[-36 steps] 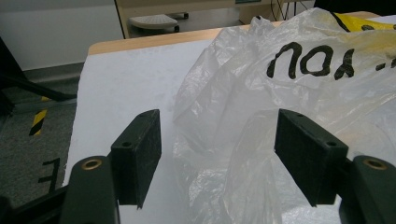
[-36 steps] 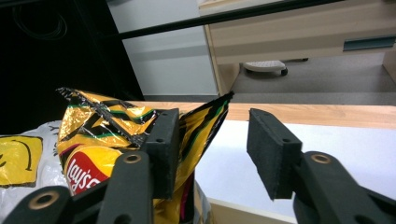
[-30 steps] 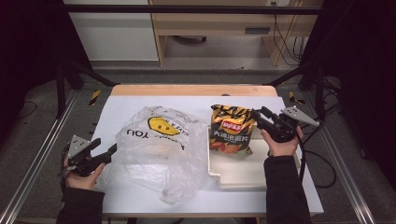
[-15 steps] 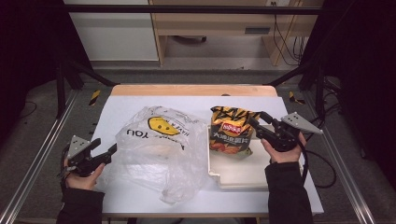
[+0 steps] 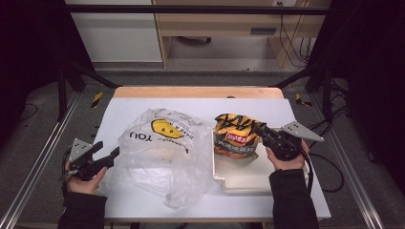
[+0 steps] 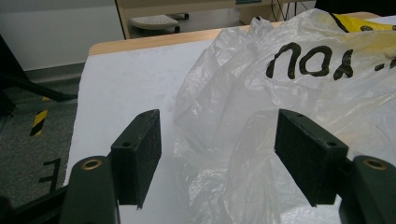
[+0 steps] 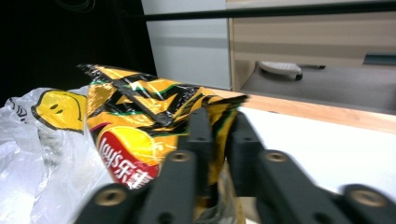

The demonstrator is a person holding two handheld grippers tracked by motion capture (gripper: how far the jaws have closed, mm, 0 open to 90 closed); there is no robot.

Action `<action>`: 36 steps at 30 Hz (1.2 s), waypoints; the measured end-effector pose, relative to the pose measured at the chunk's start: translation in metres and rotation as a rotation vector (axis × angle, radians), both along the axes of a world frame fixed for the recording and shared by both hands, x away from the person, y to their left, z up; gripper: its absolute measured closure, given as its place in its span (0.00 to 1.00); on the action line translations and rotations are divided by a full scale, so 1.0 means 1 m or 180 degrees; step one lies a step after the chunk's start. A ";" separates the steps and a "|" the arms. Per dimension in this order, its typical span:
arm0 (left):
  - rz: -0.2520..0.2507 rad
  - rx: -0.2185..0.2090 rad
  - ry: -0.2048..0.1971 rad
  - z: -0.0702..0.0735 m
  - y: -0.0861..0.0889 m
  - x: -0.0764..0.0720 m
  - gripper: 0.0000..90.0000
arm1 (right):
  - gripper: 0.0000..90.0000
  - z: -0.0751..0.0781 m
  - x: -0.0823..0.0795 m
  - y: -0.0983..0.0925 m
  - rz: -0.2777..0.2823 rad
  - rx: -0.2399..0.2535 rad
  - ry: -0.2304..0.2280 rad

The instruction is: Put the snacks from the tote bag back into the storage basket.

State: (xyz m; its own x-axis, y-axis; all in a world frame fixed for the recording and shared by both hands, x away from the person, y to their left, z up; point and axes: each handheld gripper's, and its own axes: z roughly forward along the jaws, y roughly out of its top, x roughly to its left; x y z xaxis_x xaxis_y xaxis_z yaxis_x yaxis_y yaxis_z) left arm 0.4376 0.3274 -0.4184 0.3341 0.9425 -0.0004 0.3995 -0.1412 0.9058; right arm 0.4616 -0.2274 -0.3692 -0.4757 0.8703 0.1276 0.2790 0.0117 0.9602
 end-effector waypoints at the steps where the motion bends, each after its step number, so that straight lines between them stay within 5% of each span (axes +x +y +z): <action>1: 0.0002 -0.0007 0.0002 0.000 0.000 0.000 0.35 | 0.96 0.001 0.003 0.000 0.0021 0.0015 0.0016; 10: 0.0000 0.0005 0.0007 -0.001 0.000 0.001 0.35 | 0.97 0.001 0.042 -0.003 -0.0039 0.0188 0.0216; 17: -0.0005 0.0010 0.0008 -0.001 0.000 0.001 0.35 | 0.85 -0.006 0.060 -0.012 -0.0192 0.0265 0.0256; 22: -0.0006 0.0009 0.0010 -0.001 0.000 0.001 0.35 | 0.62 -0.002 0.056 -0.011 -0.0286 0.0192 0.0148; 29: 0.0004 -0.0002 0.0007 -0.001 0.000 0.000 0.35 | 0.44 0.014 0.033 -0.020 -0.0294 0.0237 -0.0023; 36: 0.0002 -0.0001 -0.0001 0.000 0.000 0.000 0.35 | 0.62 0.016 -0.001 -0.017 -0.0026 0.0087 -0.0046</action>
State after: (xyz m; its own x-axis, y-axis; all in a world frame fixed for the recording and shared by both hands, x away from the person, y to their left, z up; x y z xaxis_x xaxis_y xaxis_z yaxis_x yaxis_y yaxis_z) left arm 0.4371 0.3276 -0.4179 0.3336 0.9427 -0.0006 0.3993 -0.1407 0.9060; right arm 0.4607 -0.2439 -0.3536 -0.4705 0.8705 0.1445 0.2650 -0.0168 0.9641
